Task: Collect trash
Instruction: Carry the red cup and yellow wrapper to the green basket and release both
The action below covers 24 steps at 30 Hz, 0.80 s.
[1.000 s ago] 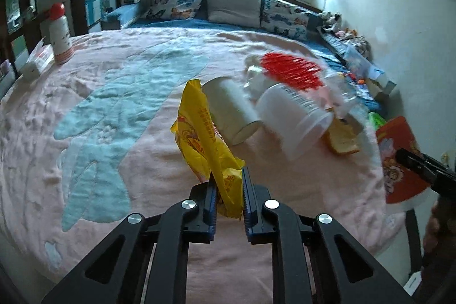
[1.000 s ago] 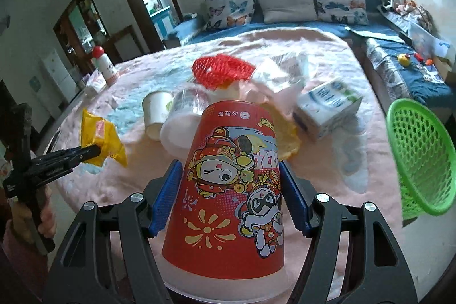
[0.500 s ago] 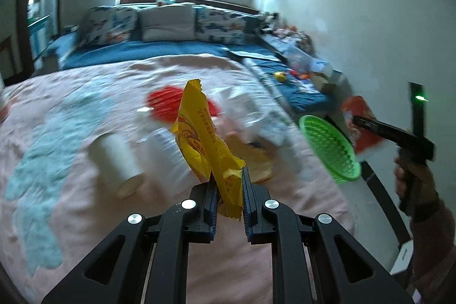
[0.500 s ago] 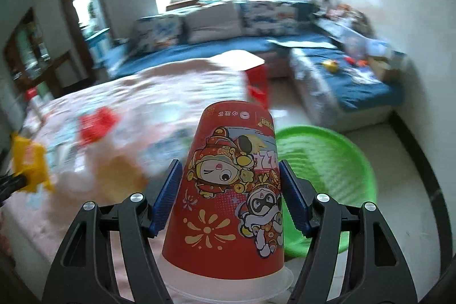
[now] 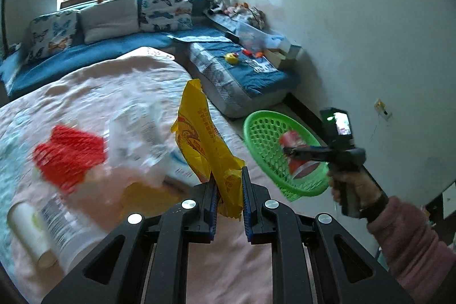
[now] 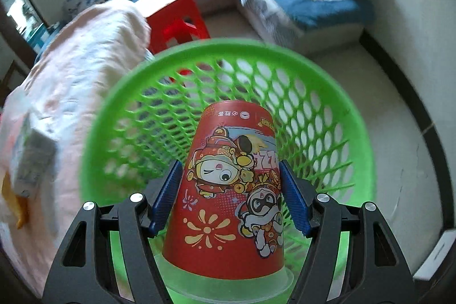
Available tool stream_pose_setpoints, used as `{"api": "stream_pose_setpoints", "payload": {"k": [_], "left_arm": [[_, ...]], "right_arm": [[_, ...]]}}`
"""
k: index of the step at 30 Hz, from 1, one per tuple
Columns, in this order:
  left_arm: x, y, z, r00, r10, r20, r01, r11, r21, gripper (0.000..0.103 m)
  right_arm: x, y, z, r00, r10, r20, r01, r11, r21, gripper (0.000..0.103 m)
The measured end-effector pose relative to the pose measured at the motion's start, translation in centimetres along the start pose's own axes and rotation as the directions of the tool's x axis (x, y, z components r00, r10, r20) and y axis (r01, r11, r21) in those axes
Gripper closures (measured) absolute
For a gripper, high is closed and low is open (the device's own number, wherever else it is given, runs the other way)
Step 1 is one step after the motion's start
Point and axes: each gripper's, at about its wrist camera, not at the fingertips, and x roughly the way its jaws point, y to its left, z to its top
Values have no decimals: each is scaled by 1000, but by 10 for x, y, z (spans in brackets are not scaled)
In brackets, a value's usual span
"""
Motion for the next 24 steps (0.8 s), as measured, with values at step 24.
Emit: {"api": "stream_pose_setpoints", "payload": {"k": [24], "left_arm": [[118, -75, 53, 982, -128, -138, 143, 984, 110, 88]], "right_arm": [[-35, -33, -2, 1000, 3, 28, -3, 1000, 0, 30]]}}
